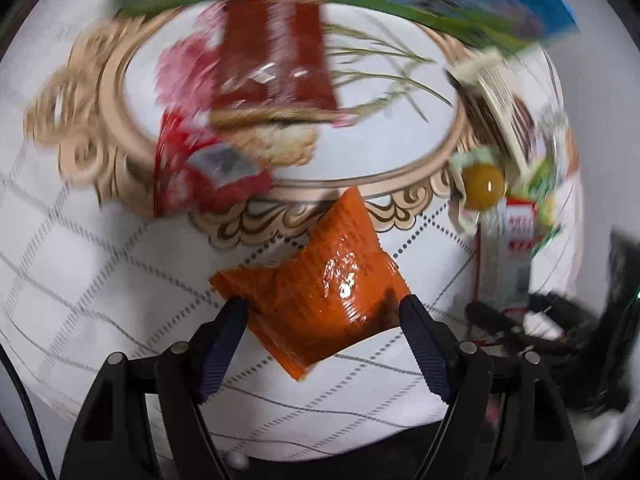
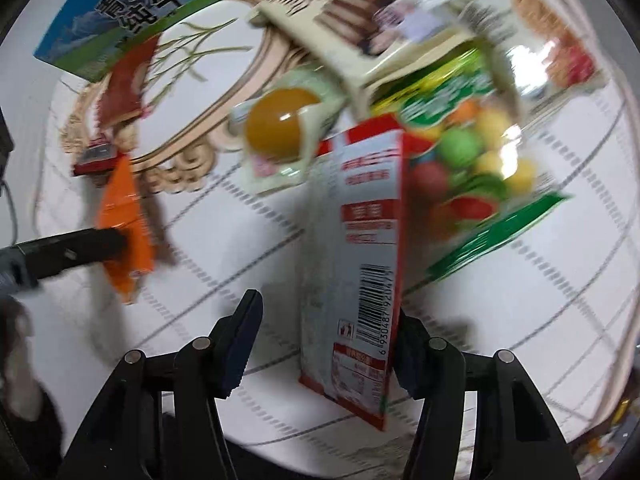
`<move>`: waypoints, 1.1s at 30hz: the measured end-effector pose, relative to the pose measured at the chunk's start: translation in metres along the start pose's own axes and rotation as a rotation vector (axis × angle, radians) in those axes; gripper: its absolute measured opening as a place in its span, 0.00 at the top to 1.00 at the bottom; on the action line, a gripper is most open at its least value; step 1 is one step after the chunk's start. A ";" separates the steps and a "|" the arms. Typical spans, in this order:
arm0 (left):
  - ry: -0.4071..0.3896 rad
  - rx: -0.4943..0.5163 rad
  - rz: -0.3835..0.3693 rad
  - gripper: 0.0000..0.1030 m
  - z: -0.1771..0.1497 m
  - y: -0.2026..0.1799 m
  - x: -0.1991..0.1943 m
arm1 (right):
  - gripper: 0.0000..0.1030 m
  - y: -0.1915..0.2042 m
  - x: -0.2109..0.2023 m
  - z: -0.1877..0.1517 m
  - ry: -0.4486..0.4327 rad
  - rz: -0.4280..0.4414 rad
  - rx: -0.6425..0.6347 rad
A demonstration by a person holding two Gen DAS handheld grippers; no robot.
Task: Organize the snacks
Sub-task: 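Lift the orange chip bag with the left tool while the right tool grasps the red spicy strip packet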
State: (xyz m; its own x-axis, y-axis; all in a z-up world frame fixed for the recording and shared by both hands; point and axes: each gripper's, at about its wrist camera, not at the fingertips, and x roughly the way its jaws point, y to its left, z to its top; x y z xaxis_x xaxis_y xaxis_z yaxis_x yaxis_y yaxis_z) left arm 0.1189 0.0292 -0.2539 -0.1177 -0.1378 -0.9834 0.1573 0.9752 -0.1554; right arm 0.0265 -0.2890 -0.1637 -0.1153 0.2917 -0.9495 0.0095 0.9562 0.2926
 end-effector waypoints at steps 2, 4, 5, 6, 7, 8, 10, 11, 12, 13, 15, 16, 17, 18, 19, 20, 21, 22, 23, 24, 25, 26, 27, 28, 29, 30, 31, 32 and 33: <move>0.003 0.144 0.080 0.25 0.001 -0.021 0.003 | 0.40 -0.001 0.000 0.002 0.002 -0.004 0.002; 0.019 0.268 0.138 0.25 0.004 -0.040 0.010 | 0.39 -0.002 0.000 0.005 0.003 -0.010 0.008; 0.026 0.318 0.158 0.25 0.004 -0.047 0.012 | 0.39 -0.002 0.001 0.007 0.003 -0.014 0.009; 0.027 0.351 0.173 0.25 0.005 -0.052 0.014 | 0.38 -0.001 0.000 0.008 0.001 -0.020 0.008; 0.033 0.384 0.187 0.25 0.007 -0.059 0.016 | 0.38 0.006 0.002 0.015 -0.002 -0.026 0.008; 0.041 0.404 0.195 0.25 0.008 -0.061 0.018 | 0.37 0.011 0.003 0.019 -0.005 -0.034 0.006; 0.056 0.429 0.202 0.25 0.011 -0.066 0.019 | 0.37 0.020 0.006 0.029 -0.007 -0.044 0.015; 0.054 0.431 0.194 0.25 0.012 -0.071 0.017 | 0.37 0.021 0.006 0.030 -0.009 -0.041 0.020; 0.040 0.421 0.170 0.25 0.016 -0.085 0.015 | 0.37 0.024 0.007 0.032 -0.012 -0.032 0.022; 0.029 0.409 0.144 0.25 0.018 -0.085 0.008 | 0.37 0.025 0.007 0.032 -0.013 -0.024 0.028; 0.020 0.397 0.092 0.25 0.016 -0.083 -0.012 | 0.37 0.023 0.005 0.031 -0.007 -0.014 0.038; 0.014 0.413 0.080 0.25 0.014 -0.085 -0.020 | 0.37 0.022 0.004 0.031 -0.002 -0.010 0.041; 0.001 0.440 0.081 0.25 0.010 -0.089 -0.028 | 0.37 0.021 0.004 0.031 0.004 -0.007 0.045; -0.012 0.456 0.100 0.25 0.008 -0.089 -0.034 | 0.37 0.021 0.004 0.031 0.008 -0.004 0.048; -0.019 0.471 0.120 0.25 0.004 -0.092 -0.035 | 0.37 0.020 0.004 0.030 0.012 -0.003 0.046; -0.017 0.495 0.138 0.25 0.004 -0.095 -0.035 | 0.37 0.020 0.004 0.030 0.014 -0.006 0.040; -0.011 0.531 0.164 0.25 -0.001 -0.102 -0.030 | 0.37 0.022 0.004 0.031 0.017 -0.012 0.032; -0.001 0.572 0.197 0.25 -0.008 -0.108 -0.023 | 0.37 0.023 0.005 0.029 0.019 -0.016 0.026; 0.011 0.603 0.224 0.25 -0.016 -0.112 -0.014 | 0.37 0.025 0.005 0.029 0.022 -0.021 0.019; 0.034 0.639 0.252 0.25 -0.019 -0.116 -0.006 | 0.37 0.026 0.005 0.031 0.022 -0.025 0.016; 0.062 0.678 0.277 0.25 -0.021 -0.121 0.004 | 0.37 0.027 0.007 0.029 0.023 -0.026 0.011; 0.080 0.710 0.303 0.25 -0.023 -0.125 0.014 | 0.37 0.026 0.009 0.027 0.025 -0.029 0.006; 0.092 0.733 0.327 0.25 -0.022 -0.126 0.022 | 0.37 0.028 0.010 0.028 0.027 -0.032 0.003; 0.096 0.747 0.351 0.25 -0.021 -0.130 0.029 | 0.37 0.031 0.016 0.025 0.028 -0.034 0.004; 0.093 0.750 0.375 0.25 -0.020 -0.134 0.036 | 0.37 0.032 0.017 0.025 0.030 -0.038 0.002; 0.087 0.740 0.390 0.25 -0.016 -0.135 0.039 | 0.37 0.037 0.021 0.024 0.029 -0.042 0.002; 0.076 0.707 0.396 0.25 -0.010 -0.136 0.041 | 0.37 0.037 0.022 0.026 0.029 -0.044 0.001; 0.066 0.660 0.386 0.25 -0.002 -0.136 0.042 | 0.37 0.038 0.023 0.027 0.028 -0.045 0.000; 0.057 0.594 0.352 0.25 0.007 -0.132 0.039 | 0.37 0.037 0.023 0.029 0.028 -0.045 0.002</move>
State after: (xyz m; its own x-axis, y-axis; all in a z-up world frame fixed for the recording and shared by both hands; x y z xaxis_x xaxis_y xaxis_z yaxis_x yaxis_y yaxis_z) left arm 0.1006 -0.1065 -0.2723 -0.0100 0.1944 -0.9809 0.7036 0.6984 0.1312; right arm 0.0529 -0.2457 -0.1781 -0.1434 0.2477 -0.9582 0.0061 0.9684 0.2495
